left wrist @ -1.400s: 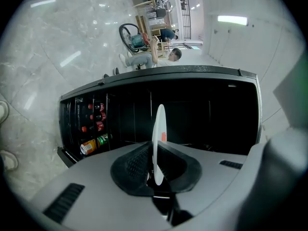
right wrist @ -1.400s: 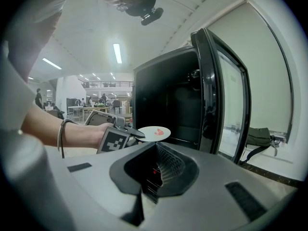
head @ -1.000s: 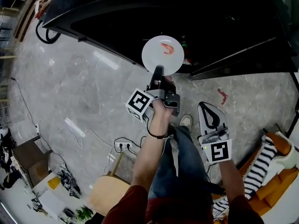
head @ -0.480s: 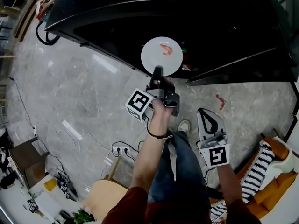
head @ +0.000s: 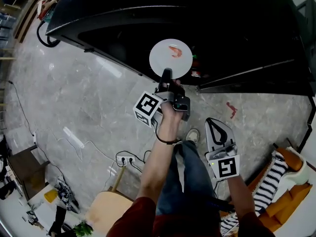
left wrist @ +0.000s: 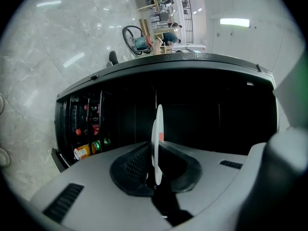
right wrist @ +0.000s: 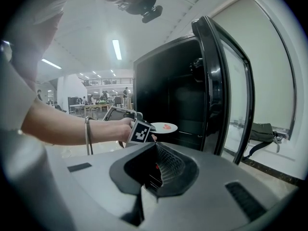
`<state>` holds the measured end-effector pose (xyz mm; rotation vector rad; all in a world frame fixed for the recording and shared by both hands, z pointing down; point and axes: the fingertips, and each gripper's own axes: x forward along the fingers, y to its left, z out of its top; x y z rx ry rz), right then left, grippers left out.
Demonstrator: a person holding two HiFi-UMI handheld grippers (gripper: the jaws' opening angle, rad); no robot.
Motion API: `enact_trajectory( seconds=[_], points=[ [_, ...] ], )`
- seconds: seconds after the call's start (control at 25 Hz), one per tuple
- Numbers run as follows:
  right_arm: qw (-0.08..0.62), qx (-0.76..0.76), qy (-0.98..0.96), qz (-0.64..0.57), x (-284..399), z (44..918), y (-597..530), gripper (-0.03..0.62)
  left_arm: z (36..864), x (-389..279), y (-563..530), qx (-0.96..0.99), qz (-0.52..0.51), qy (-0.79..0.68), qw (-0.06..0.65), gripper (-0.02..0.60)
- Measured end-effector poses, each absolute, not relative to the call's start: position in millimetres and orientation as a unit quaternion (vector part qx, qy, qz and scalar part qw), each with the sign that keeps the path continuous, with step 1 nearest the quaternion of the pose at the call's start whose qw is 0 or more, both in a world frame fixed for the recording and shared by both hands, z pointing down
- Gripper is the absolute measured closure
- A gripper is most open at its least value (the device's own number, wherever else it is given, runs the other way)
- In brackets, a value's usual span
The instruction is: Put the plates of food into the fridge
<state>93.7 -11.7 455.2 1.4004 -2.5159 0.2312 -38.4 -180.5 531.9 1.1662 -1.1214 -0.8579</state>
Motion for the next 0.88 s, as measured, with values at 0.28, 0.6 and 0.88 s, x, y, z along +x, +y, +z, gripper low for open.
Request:
enact_trajectory(
  seconds=[0.28, 0.6, 0.88],
  points=[
    [0.131, 0.480, -0.863, 0.083, 93.6, 461.1, -16.0, 0.583, 536.2, -37.3, -188.5, 0.505, -0.370, -0.489, 0.607, 0.555],
    [0.136, 0.478, -0.863, 0.093, 96.3, 466.1, -26.5, 0.583, 535.5, -32.7, -204.7, 0.504, -0.370, -0.495, 0.604, 0.555],
    [0.138, 0.476, -0.863, 0.095, 96.2, 466.0, -29.4, 0.583, 533.7, -30.8, -211.4, 0.509, -0.370, -0.498, 0.597, 0.555]
  ],
)
